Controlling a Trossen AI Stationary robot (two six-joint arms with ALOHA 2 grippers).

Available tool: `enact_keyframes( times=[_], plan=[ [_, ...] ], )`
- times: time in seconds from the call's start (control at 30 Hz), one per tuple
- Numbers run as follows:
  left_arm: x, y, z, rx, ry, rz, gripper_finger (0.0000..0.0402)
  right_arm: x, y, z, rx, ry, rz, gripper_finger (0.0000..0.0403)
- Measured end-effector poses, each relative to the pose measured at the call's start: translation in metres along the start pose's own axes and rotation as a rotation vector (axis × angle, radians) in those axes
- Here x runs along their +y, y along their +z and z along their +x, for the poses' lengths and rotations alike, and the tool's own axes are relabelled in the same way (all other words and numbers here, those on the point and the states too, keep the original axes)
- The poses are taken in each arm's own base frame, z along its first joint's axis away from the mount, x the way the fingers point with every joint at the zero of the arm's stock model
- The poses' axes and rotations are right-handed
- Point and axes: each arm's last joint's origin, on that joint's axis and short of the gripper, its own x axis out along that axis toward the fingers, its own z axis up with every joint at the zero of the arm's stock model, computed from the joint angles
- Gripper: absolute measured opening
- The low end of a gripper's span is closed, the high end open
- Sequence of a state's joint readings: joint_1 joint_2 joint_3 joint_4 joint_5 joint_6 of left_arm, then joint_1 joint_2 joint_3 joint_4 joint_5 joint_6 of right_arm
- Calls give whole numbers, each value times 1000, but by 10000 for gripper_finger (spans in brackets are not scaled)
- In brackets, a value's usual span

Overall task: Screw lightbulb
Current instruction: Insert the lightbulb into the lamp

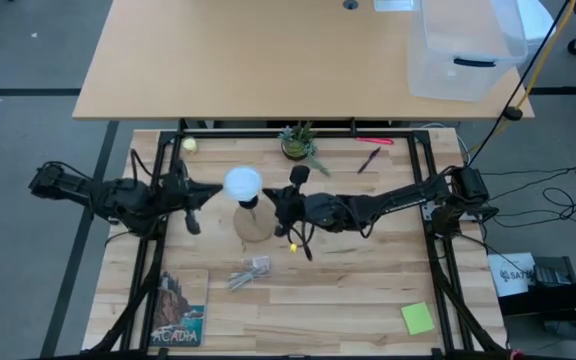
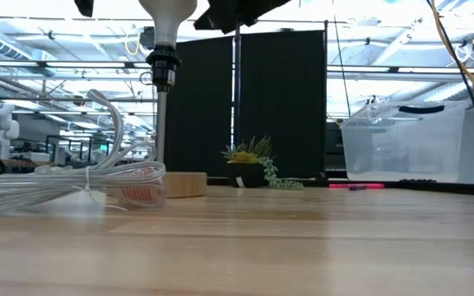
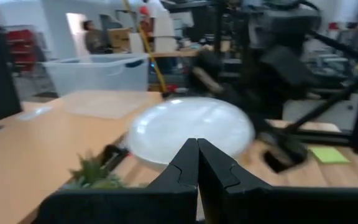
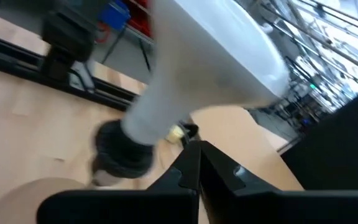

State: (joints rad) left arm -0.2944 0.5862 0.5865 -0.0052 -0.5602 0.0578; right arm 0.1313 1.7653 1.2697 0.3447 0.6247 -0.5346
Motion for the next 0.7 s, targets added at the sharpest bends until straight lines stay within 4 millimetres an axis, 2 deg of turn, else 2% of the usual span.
enact_keyframes(
  times=[0.17,0.4,0.7],
  plan=[
    [-9,-3,3,26,-27,21,0,-12,-4,7,0,-43,-2,0],
    [-6,-4,5,32,7,51,0,-20,2,9,-44,-121,-65,0],
    [-2,-5,7,40,42,46,0,-17,6,5,-43,-144,-155,0]
  ],
)
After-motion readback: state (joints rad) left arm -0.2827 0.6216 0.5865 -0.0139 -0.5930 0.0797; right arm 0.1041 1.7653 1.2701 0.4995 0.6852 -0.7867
